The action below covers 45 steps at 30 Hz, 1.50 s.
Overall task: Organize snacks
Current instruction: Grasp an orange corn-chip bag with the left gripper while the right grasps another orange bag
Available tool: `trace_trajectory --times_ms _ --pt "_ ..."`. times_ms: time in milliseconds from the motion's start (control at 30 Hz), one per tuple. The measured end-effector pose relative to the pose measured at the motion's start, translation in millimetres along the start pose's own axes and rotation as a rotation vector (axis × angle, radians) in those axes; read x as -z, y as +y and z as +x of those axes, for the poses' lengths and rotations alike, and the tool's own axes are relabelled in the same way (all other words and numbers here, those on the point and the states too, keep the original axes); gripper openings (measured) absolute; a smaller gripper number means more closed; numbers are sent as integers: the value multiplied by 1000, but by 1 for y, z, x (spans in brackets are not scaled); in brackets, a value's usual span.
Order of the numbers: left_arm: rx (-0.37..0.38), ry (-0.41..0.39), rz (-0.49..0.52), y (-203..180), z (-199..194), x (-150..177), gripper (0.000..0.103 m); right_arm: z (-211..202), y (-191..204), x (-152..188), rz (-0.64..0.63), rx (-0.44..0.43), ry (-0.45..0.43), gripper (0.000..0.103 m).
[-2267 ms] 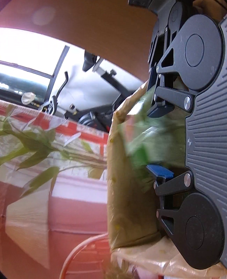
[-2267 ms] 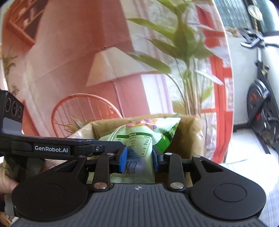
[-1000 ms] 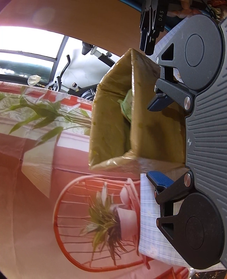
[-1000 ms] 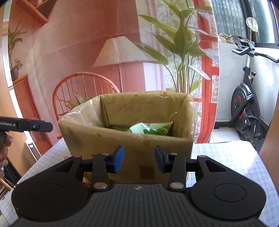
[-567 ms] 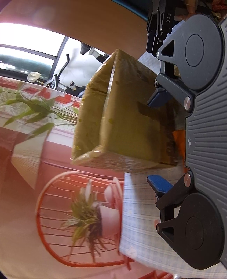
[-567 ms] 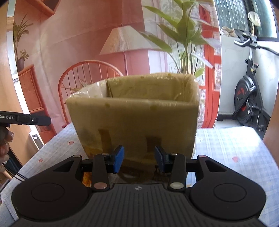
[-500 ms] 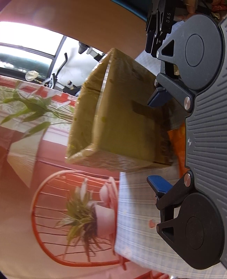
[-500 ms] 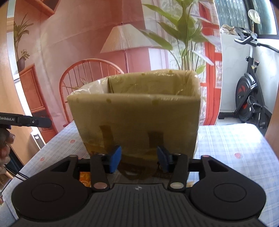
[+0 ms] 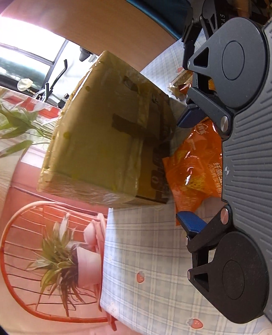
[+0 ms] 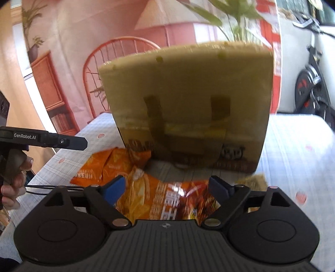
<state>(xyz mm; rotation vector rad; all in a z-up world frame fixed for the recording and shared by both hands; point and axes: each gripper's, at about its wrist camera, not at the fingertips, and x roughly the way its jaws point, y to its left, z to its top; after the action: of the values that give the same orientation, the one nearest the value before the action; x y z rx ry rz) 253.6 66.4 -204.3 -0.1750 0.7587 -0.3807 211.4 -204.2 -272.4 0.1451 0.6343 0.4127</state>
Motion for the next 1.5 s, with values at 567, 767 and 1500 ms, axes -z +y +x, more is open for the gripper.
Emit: trace_trajectory --times_ms 567,767,1500 --pt "7 50 -68 11 24 7 89 33 4 18 44 37 80 91" --pt "23 46 -197 23 39 8 90 25 5 17 3 55 36 81" --pt "8 -19 -216 8 46 24 68 29 -10 20 100 8 6 79"
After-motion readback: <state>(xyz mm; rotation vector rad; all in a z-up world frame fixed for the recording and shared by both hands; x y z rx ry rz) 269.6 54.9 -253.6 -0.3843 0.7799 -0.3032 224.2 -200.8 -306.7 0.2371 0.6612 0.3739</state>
